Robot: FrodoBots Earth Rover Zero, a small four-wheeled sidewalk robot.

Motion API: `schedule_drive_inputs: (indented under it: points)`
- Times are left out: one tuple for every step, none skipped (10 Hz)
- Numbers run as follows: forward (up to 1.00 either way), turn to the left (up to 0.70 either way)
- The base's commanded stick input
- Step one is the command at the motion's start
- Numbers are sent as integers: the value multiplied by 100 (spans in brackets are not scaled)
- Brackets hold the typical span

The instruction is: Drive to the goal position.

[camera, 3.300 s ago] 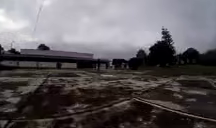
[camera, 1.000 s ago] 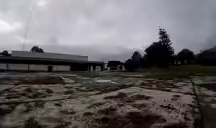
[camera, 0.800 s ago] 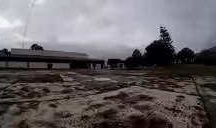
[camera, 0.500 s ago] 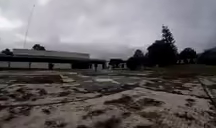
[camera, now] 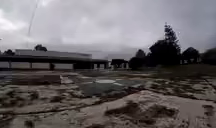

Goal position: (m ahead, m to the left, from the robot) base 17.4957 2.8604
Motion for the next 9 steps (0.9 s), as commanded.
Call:
schedule_drive_inputs:
  points:
    - [70,0]
    - [70,0]
    - [70,0]
    - [70,0]
    - [70,0]
    - [70,0]
    - [70,0]
    - [70,0]
    - [70,0]
